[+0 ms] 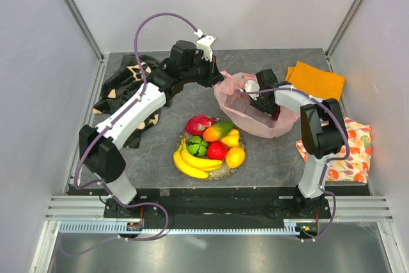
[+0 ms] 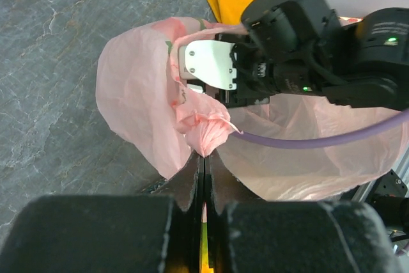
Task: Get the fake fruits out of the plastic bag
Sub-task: Take out the fake fruit from the plastic bag, then place the fake fruit on the plate.
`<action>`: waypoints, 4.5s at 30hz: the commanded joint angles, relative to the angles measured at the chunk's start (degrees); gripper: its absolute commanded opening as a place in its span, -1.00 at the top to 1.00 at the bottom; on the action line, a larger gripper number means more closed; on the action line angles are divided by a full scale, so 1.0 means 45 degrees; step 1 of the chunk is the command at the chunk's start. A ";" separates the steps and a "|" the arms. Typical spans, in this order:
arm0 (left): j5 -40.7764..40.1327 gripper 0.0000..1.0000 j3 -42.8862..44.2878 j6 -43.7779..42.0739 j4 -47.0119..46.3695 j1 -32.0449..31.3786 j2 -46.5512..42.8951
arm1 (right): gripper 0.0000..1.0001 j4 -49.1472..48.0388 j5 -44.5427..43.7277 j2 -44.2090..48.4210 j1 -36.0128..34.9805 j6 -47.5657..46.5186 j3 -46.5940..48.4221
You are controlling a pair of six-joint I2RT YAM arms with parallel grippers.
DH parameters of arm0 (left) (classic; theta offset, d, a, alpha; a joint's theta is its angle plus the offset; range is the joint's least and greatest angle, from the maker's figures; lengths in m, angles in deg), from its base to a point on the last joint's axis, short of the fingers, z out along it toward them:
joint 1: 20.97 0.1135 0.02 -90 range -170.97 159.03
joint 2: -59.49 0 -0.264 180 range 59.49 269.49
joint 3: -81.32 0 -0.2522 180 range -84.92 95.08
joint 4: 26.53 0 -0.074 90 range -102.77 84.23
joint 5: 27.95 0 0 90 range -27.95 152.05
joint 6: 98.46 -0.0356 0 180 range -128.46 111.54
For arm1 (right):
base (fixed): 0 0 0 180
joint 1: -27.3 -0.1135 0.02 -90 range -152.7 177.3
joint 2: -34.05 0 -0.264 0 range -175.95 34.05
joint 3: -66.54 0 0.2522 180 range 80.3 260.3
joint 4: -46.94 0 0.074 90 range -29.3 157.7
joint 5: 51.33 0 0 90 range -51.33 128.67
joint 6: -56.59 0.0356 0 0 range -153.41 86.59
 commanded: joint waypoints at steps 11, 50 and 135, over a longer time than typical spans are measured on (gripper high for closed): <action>-0.0065 0.97 0.0184 0.0392 -0.0559 -0.0140 -0.0223 | 0.85 0.3007 0.4191 0.2591 0.0087 0.1315 0.2466; -0.3054 -0.71 0.3076 -0.3473 0.0007 0.0269 0.0717 | 1.00 0.6526 1.1678 0.5405 0.0498 0.5773 1.0793; 0.1868 -0.52 -0.3097 -0.1425 -0.0012 0.5719 -0.6335 | 0.32 0.7152 0.5430 0.0405 -0.7979 0.3467 0.7336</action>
